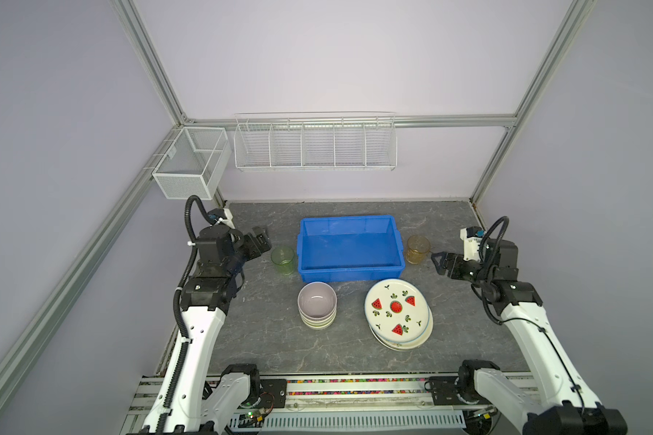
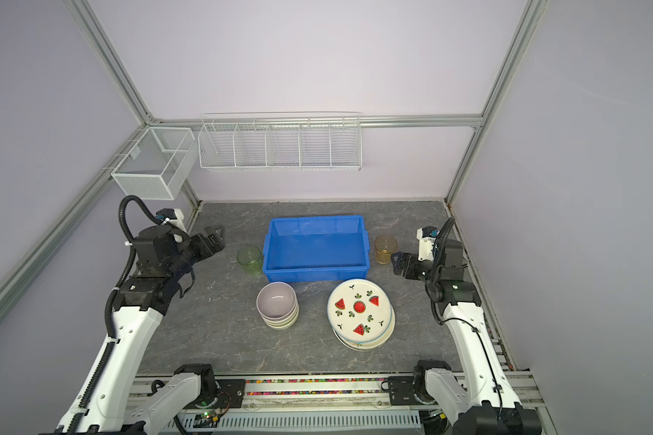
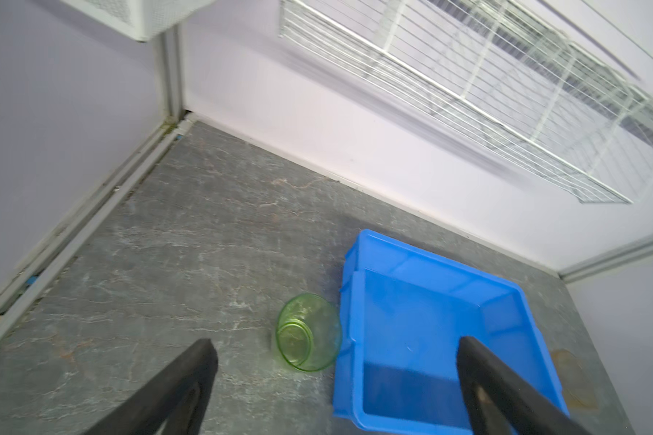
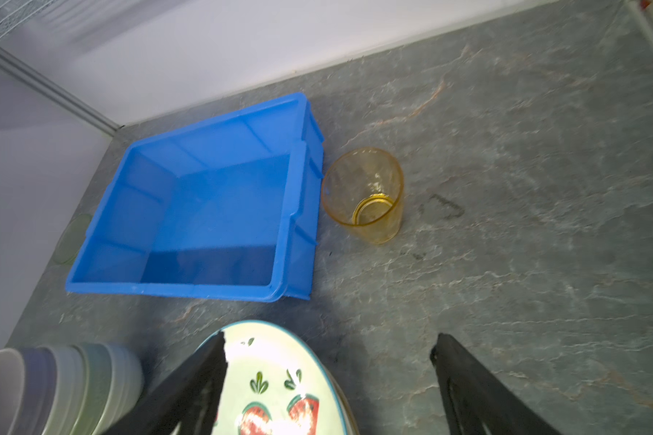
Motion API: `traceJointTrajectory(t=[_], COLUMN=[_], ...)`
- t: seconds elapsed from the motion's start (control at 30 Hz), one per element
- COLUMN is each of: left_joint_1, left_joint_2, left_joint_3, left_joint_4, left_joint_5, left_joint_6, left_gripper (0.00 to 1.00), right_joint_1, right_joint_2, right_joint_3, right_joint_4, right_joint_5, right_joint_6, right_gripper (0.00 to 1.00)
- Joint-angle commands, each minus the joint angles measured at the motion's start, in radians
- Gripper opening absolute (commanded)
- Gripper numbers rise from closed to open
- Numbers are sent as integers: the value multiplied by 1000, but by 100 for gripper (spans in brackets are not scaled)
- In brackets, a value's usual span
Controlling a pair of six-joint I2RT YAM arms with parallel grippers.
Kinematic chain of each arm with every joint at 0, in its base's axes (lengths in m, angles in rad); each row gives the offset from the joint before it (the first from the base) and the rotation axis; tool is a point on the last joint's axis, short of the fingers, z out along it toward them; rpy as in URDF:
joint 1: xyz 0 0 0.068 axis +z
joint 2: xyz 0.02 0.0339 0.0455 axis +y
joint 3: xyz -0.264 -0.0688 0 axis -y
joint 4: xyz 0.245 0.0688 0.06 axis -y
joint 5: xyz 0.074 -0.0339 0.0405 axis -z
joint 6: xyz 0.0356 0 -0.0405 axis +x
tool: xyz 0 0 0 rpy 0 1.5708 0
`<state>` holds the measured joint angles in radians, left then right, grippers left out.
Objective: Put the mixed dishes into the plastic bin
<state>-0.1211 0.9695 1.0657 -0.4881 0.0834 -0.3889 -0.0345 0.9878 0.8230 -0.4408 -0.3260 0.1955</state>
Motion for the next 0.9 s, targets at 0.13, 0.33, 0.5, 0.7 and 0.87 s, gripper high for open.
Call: traceJointTrajectory(t=[0.13, 0.33, 0.5, 0.7, 0.87], left_joint_1=[-282, -556, -662, -686, -703], left_joint_2=[84, 252, 414, 536, 620], left_joint_3=[158, 225, 244, 320, 392], left_joint_4=[-82, 30, 119, 68, -44], left_joint_5=[98, 72, 127, 181, 259], left_joint_6=[-66, -128, -231, -317, -362], left_gripper=[99, 99, 98, 98, 98], right_joint_1=[13, 24, 30, 72, 145], right_joint_2=[16, -12, -59, -96, -100], right_joint_3=[0, -35, -73, -85, -59], right_joint_4=[-162, -232, -263, -333, -430], right_joint_5=[-90, -63, -43, -9, 103], right_joint_6=[47, 92, 138, 239, 256], right_gripper=[88, 91, 94, 97, 97])
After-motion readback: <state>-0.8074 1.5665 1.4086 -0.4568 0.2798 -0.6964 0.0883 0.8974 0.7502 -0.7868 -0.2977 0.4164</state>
